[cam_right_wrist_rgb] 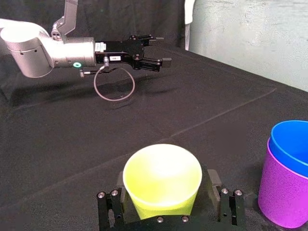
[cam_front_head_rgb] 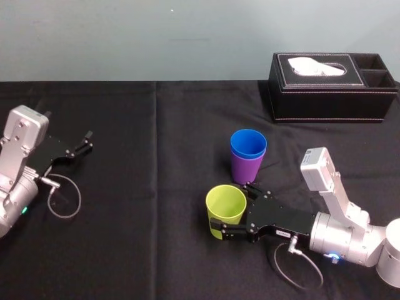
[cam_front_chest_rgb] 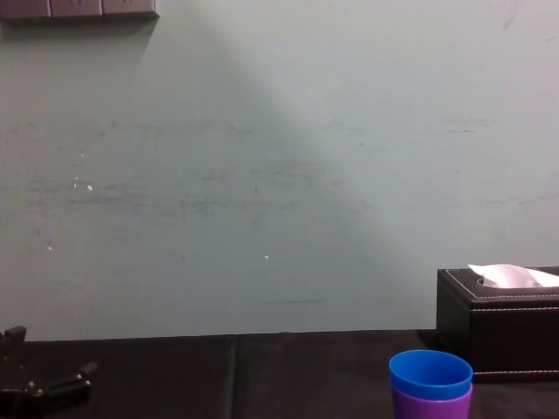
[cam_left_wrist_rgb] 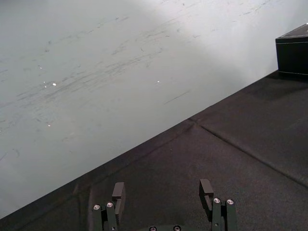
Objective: Stack the three plastic cups sequentially using one hand.
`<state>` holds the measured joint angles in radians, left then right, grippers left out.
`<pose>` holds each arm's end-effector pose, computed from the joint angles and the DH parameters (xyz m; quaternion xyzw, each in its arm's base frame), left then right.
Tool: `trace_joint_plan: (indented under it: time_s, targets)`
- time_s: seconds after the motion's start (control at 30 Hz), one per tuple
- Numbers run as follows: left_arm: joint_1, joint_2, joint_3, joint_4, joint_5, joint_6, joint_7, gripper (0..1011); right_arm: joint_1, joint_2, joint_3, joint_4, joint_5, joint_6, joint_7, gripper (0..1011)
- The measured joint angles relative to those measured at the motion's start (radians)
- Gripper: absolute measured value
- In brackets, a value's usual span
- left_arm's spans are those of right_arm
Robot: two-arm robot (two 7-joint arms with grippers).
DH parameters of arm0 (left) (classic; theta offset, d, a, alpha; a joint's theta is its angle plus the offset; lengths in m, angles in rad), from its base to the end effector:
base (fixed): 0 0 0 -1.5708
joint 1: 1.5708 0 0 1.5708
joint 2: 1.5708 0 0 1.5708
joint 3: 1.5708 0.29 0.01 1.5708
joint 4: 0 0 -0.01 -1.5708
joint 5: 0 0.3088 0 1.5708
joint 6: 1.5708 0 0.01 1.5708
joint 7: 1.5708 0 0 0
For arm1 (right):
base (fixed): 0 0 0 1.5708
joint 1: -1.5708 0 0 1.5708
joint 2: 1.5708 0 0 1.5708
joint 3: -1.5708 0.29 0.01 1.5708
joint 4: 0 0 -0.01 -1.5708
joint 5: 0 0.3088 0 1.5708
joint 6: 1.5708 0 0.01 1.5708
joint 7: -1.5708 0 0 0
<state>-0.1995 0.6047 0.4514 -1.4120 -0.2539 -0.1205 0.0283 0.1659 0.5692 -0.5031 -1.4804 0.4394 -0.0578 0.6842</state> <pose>0.3581 0.0827 -0.3023 0.1415 -0.1325 0.5799 0.7913 0.3420 -0.0444 -0.3090 -0.0977 0.0087 -0.2451 0.9645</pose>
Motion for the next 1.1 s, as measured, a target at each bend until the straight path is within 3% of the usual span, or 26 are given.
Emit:
trace_joint_plan:
  time_s: [0.1,0.33,0.43,1.1]
  targets:
    - [0.0,0.0,0.0,0.0,0.0,0.0,0.0,1011,-0.001,0.001,0.001,-0.001,0.0,0.0,0.0,979]
    - [0.0,0.0,0.0,0.0,0.0,0.0,0.0,1011,-0.003,0.002,0.003,-0.003,0.0,-0.001,0.0,785]
    - [0.0,0.0,0.0,0.0,0.0,0.0,0.0,1011,-0.004,0.002,0.003,-0.004,0.0,-0.001,0.0,760]
    - [0.0,0.0,0.0,0.0,0.0,0.0,0.0,1011,-0.006,0.005,0.005,-0.009,-0.001,-0.001,-0.003,734]
